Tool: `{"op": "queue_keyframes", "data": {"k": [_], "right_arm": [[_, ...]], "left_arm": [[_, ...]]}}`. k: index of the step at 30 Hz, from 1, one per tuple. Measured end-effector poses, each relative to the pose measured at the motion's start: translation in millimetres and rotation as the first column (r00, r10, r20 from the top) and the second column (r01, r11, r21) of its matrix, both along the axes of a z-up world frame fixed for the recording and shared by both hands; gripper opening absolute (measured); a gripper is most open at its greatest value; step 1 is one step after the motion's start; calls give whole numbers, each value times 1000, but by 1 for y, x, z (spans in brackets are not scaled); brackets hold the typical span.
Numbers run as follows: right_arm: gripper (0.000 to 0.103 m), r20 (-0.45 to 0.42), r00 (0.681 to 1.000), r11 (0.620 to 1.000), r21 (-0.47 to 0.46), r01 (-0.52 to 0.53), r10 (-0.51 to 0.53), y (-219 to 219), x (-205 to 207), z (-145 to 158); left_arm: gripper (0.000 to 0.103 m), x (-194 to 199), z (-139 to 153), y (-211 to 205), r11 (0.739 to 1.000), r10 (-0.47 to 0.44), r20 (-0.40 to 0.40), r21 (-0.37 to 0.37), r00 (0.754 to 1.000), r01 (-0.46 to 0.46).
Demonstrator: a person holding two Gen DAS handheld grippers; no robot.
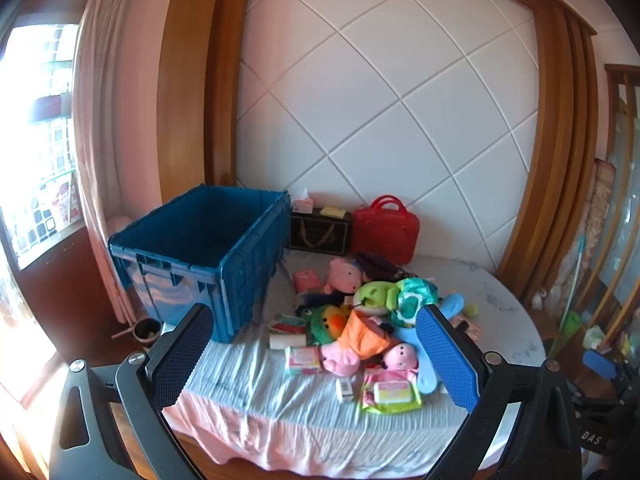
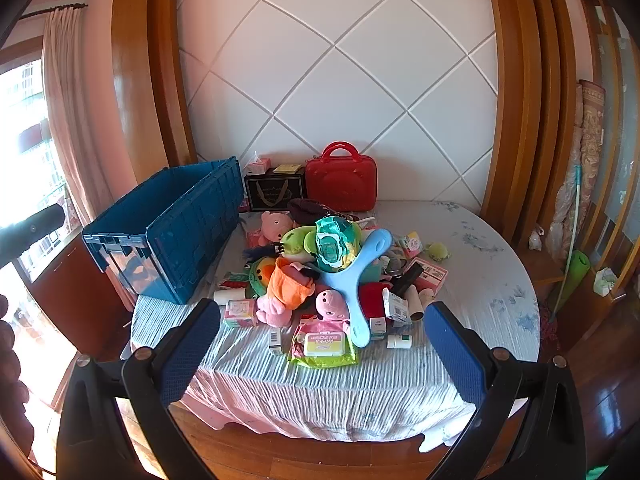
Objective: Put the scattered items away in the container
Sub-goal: 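Move both tools toward the pile of toys on the table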
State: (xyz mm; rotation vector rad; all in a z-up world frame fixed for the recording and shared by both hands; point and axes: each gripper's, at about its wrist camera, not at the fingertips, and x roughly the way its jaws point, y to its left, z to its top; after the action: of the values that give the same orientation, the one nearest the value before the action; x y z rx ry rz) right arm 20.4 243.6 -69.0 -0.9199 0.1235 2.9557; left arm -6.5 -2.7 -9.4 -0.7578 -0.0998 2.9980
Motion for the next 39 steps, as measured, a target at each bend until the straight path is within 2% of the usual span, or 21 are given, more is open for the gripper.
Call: {"op": "queue_keyframes", "data": {"k": [16,25,32,39], "right_arm": [[103,39,999,999,25,23,-24,-24,-2,-21],[103,46,998,999,8,35,-35,-6,-24,-40],[103,46,999,999,-30,30,-28,31,-73,-57],[103,51,999,999,-43,-3,6,80,-145,-81]], "left_arm": [[103,-17,-30,-24,999,-31,44,15,999,30],[102,-41,-51,-3,997,-73,71,-9,995,74],[102,-83,-63,38,994,-95,55,-52,994,98],[102,-153,-91,95,987,-121,80,-92,989,128]]}}
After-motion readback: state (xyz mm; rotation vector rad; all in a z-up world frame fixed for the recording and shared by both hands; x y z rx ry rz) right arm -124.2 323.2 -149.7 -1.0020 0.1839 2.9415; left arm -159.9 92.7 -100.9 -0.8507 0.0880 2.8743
